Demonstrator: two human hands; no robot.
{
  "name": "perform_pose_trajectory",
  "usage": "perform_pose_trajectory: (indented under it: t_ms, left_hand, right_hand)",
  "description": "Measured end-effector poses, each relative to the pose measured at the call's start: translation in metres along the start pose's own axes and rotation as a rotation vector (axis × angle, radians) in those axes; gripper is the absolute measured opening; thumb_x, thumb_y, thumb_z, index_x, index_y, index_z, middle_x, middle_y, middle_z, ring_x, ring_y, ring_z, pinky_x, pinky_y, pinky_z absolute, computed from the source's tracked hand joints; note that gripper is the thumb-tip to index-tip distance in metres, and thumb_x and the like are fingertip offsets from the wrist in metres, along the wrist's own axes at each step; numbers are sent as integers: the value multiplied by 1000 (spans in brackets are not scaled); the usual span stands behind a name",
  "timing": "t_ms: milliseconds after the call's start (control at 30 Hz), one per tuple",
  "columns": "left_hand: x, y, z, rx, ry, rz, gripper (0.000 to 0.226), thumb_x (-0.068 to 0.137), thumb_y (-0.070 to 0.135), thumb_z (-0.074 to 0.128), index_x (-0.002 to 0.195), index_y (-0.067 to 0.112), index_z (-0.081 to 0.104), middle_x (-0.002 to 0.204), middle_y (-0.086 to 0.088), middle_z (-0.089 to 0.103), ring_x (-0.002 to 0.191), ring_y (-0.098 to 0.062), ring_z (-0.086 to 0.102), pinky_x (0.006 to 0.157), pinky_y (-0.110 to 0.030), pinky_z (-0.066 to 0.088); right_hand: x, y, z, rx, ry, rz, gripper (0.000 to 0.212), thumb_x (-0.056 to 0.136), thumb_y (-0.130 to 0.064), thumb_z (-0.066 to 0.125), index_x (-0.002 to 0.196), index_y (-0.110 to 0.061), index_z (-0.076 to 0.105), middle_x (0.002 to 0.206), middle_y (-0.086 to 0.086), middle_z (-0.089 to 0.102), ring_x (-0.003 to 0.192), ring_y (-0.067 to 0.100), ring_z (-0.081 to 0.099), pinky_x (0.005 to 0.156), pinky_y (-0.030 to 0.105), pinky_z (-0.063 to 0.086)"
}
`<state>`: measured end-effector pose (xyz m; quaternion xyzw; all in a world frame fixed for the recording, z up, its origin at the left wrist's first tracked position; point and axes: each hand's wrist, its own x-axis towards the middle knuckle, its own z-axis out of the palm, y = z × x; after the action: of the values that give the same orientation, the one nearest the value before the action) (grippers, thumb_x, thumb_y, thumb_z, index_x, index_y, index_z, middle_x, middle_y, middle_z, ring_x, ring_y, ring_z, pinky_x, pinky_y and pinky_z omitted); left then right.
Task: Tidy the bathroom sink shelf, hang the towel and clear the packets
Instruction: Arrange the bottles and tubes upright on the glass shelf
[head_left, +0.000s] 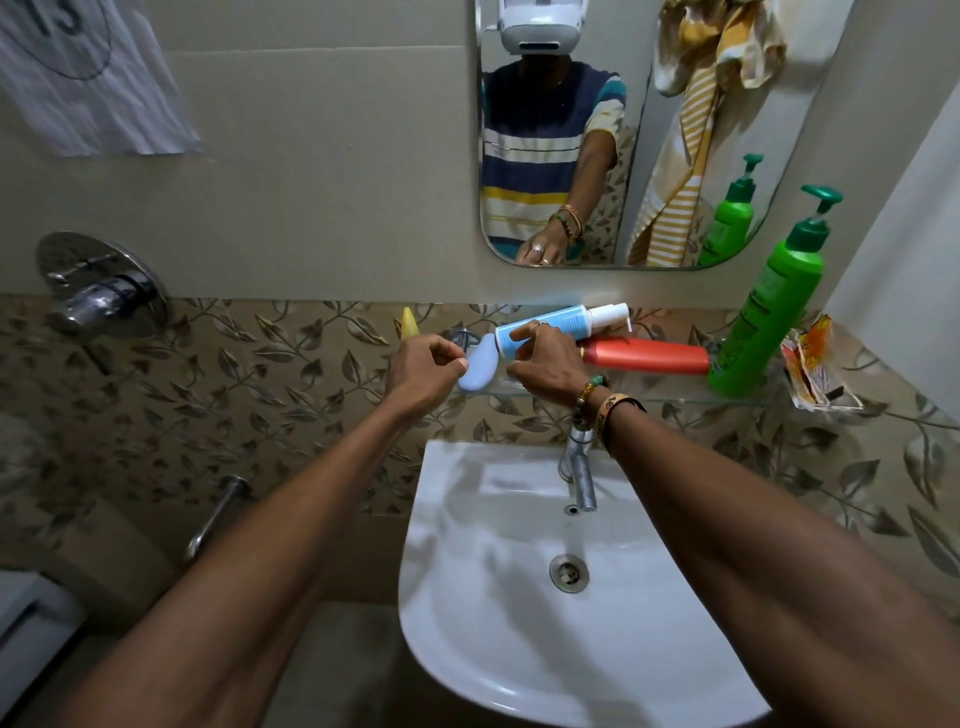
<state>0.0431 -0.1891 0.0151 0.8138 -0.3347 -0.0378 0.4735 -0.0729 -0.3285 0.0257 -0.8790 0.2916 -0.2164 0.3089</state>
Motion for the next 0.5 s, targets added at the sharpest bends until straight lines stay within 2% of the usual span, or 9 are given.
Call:
perform_pose_trajectory:
  t_ms: [100,167,300,500]
  left_hand:
    - [1,0,9,29,14,-15,8,82,17,76,90,17,74,86,-1,73,74,-9,62,68,-23,49]
    - [2,0,14,34,8,-16,7,82,16,76,86,20,71,87,-3,74,74,-10,62,69,-25,51]
    - [7,0,19,67,-26,-9,7,83,16,74,89,18,73,87,-1,73,85,-18,68,81,-38,59]
    - [21,1,21,72,-28,26,8,82,16,74,90,16,73,86,-1,72,85,-20,69,77,-34,58]
  right_hand:
    - [0,6,-1,18,-23,-4,48,79,-9,69,127,-6,59,108,11,70,100,25,65,91,37,54]
    - [0,8,-2,24,-33,-9,47,79,-8,68,126,-6,60,107,11,71,100,25,66,91,40,55]
    - [1,9,-3,23,-32,-14,45,78,-8,68,123,-6,63,105,10,72,97,25,66,90,38,55]
    - [9,7,-4,-20,-44,-7,43,79,-8,67,122,-6,66,108,12,72,98,24,66,90,37,55]
